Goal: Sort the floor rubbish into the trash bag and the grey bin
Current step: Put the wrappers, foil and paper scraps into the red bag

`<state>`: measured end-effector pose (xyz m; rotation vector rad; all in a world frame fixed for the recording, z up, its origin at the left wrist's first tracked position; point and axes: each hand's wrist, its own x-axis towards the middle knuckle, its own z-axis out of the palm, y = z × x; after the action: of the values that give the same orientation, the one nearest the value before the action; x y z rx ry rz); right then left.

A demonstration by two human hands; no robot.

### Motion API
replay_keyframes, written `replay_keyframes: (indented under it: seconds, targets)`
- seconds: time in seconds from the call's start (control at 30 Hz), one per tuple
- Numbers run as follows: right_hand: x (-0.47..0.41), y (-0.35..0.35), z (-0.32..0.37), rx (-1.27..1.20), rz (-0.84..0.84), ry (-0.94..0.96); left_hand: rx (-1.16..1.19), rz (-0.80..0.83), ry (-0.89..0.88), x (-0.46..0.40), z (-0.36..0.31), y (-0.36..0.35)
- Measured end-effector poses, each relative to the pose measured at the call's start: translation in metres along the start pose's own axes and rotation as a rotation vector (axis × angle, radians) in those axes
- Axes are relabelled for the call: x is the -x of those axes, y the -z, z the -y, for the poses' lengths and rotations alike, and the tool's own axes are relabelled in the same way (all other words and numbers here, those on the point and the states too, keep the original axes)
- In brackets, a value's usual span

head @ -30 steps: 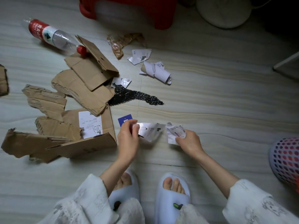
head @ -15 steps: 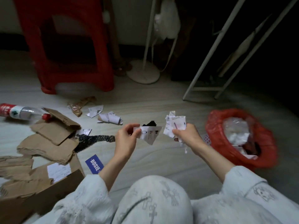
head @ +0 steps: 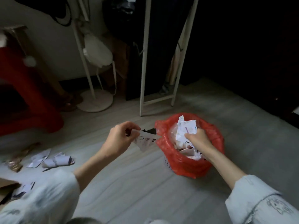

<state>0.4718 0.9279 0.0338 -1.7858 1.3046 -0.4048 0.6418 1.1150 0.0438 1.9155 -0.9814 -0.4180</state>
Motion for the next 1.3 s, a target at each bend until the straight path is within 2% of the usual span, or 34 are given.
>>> replay_keyframes:
  seconds: [0.17,0.3,0.33,0.4,0.47,0.53,0.63,0.67,0.8,0.9,1.03,1.3]
  targets:
    - [-0.058,0.044,-0.059,0.120,-0.005,-0.005,-0.128,0.138,-0.173,-0.061,-0.034,-0.078]
    - [-0.083,0.062,-0.089,0.242,0.181,-0.053,-0.091,0.146,-0.174,-0.091,-0.035,-0.146]
    - [-0.091,0.064,-0.097,0.308,0.186,-0.018,-0.099,0.151,-0.163,-0.095,-0.030,-0.163]
    - [-0.098,0.065,-0.112,0.415,0.085,0.064,-0.166,0.204,-0.162,-0.099,-0.016,-0.197]
    - [-0.090,0.058,-0.124,0.487,-0.028,0.193,-0.253,0.279,-0.216,-0.096,-0.002,-0.218]
    - [-0.082,0.047,-0.140,0.552,-0.071,0.271,-0.384,0.359,-0.273,-0.093,0.007,-0.232]
    - [-0.073,0.032,-0.153,0.698,0.098,0.259,-0.747,0.518,-0.318,-0.091,0.011,-0.244]
    - [-0.075,0.029,-0.153,0.749,0.171,0.227,-0.795,0.568,-0.315,-0.091,0.012,-0.246]
    - [-0.086,0.029,-0.139,0.827,0.298,0.143,-0.745,0.636,-0.396,-0.088,0.013,-0.237]
    - [-0.079,0.031,-0.128,0.796,0.270,0.135,-0.632,0.669,-0.435,-0.080,0.008,-0.216]
    - [-0.056,0.037,-0.105,0.683,0.259,0.148,-0.543,0.657,-0.381,-0.063,-0.002,-0.173]
    - [0.035,0.011,0.001,0.602,0.220,0.409,-0.615,0.574,-0.205,-0.008,-0.033,-0.038]
